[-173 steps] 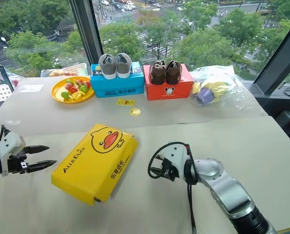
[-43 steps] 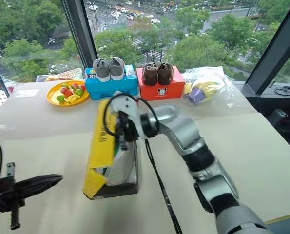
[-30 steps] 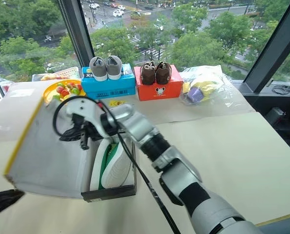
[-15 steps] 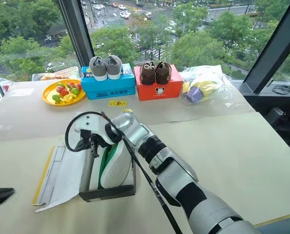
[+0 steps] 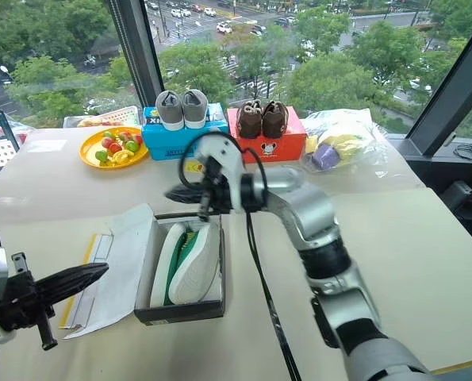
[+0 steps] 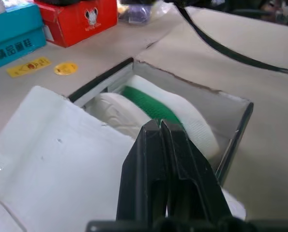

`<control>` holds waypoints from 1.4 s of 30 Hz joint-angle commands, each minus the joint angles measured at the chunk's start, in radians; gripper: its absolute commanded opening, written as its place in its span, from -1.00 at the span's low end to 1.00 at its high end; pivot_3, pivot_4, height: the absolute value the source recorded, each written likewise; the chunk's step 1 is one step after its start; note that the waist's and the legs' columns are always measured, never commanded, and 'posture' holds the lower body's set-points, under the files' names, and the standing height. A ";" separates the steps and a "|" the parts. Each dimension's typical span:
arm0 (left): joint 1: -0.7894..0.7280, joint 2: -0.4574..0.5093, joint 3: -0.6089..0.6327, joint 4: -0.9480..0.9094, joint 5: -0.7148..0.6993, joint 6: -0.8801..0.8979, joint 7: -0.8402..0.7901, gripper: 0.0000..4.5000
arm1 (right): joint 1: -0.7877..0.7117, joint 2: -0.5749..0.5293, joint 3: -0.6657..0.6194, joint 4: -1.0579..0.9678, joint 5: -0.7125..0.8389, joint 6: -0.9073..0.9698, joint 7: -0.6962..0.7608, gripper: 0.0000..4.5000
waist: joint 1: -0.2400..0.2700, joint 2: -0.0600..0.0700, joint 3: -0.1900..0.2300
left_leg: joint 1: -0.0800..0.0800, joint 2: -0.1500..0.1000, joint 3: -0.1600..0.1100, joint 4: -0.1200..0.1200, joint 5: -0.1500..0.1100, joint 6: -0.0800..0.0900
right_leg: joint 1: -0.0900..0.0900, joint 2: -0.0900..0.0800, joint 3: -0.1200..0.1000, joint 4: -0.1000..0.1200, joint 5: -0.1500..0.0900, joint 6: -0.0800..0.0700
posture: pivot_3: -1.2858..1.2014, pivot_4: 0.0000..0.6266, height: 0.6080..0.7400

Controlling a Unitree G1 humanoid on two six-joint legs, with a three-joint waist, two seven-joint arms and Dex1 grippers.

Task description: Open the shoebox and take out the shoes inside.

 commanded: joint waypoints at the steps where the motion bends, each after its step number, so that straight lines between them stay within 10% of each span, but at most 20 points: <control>1: -0.068 0.060 -0.026 0.055 -0.025 0.006 -0.069 -0.96 | -0.015 -0.073 0.111 -0.065 -0.113 -0.199 0.052 -1.00 | -0.008 0.000 0.000 | 0.000 0.000 0.000 0.000 0.000 0.000 | 0.000 0.000 0.001 0.000 0.000 0.000 | 0.03 -0.52 0.86; 15: -0.256 0.105 -0.180 0.190 0.065 -0.007 -0.138 -1.00 | -0.162 -0.102 0.274 0.170 -0.384 -0.794 0.171 0.85 | -0.020 0.000 0.001 | 0.001 0.004 0.002 0.000 0.001 -0.002 | -0.001 0.006 0.004 0.000 0.001 -0.002 | 0.03 -0.52 0.86; 42: -0.265 0.066 -0.223 0.153 0.096 -0.009 -0.092 -1.00 | -0.187 0.036 0.390 0.422 -0.560 -1.198 0.273 0.74 | 0.000 0.001 0.001 | 0.008 0.005 0.002 0.001 0.002 -0.004 | 0.005 0.006 0.004 0.002 0.001 -0.002 | 0.03 -0.52 0.86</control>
